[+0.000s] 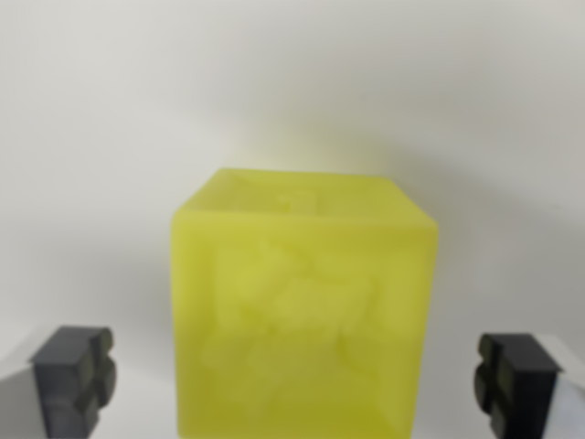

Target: Pick yellow cube

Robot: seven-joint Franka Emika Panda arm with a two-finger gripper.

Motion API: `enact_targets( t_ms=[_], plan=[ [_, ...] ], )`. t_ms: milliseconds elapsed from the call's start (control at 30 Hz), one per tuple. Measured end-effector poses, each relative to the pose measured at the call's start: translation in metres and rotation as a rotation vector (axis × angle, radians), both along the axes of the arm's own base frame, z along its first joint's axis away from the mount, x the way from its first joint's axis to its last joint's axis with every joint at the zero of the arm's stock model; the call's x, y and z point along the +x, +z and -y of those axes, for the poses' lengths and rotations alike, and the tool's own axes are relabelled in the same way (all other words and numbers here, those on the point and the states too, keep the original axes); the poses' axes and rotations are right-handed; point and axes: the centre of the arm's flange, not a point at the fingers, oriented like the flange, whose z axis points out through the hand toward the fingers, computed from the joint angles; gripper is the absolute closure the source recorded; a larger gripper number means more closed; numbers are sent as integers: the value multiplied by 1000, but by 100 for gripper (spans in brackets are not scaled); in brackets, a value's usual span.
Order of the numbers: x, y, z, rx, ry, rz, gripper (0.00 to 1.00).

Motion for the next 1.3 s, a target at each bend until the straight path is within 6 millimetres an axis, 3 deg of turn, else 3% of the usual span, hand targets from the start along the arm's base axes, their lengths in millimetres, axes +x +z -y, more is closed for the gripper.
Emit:
enact_targets(
  t_ms=[367,567,600,767,1300],
  plan=[
    [0,-26,0,1,3,1,0],
    [0,-29,0,1,4,2,0],
    [0,-29,0,1,4,2,100],
    [0,-26,0,1,4,2,100],
    [0,13,0,2,3,2,100]
  ],
)
